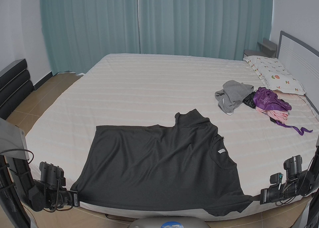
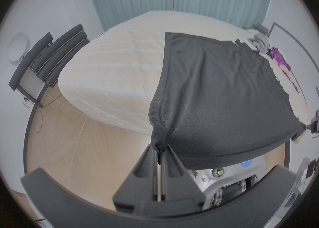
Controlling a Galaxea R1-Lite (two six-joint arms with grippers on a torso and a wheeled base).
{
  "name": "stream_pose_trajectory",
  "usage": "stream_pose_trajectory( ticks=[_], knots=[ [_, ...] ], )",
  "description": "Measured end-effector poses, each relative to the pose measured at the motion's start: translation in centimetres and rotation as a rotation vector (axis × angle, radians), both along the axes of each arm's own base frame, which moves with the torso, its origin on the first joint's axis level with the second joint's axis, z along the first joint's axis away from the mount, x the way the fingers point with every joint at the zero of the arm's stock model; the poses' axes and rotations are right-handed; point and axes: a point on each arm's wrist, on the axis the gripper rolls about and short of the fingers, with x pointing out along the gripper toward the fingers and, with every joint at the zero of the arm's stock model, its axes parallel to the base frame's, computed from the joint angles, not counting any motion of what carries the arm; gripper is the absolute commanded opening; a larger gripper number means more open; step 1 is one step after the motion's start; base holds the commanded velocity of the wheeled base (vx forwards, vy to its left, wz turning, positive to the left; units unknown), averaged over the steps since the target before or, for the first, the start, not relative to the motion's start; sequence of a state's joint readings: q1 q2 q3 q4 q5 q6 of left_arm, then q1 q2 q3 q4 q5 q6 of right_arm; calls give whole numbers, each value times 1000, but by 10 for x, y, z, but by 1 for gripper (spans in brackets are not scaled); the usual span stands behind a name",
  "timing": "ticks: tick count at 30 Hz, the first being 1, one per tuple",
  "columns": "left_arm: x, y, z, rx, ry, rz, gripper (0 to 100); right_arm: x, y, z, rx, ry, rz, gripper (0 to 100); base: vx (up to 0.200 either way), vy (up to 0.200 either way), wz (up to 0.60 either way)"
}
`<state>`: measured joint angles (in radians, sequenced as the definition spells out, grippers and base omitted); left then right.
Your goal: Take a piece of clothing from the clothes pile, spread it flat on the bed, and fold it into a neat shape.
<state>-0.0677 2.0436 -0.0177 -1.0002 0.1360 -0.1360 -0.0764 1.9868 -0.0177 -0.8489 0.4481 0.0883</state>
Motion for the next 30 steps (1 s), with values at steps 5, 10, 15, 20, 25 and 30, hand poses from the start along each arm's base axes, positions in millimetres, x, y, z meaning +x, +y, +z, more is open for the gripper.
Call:
stream_pose_trajectory(
  ticks=[5, 10, 15, 20, 25, 30],
  knots=[
    [-8, 0, 4, 14, 41, -20, 0, -1, 0, 1, -2, 3, 2, 0, 0, 0, 0],
    [-4, 0, 12, 4, -29, -15, 0, 4, -1, 8, 11, -66, -23, 0, 0, 0, 0],
    [12, 0, 22, -24, -157, 23, 0, 18, 1, 17, 46, -136, -71, 0, 0, 0, 0],
    [34, 3, 31, -37, -253, 56, 0, 37, 4, 25, 72, -191, -93, 0, 0, 0, 0],
    [48, 4, 36, -53, -304, 81, 0, 56, 6, 28, 74, -234, -92, 0, 0, 0, 0],
    [60, 3, 34, -63, -320, 84, 0, 76, 6, 28, 70, -263, -95, 0, 0, 0, 0]
  ],
)
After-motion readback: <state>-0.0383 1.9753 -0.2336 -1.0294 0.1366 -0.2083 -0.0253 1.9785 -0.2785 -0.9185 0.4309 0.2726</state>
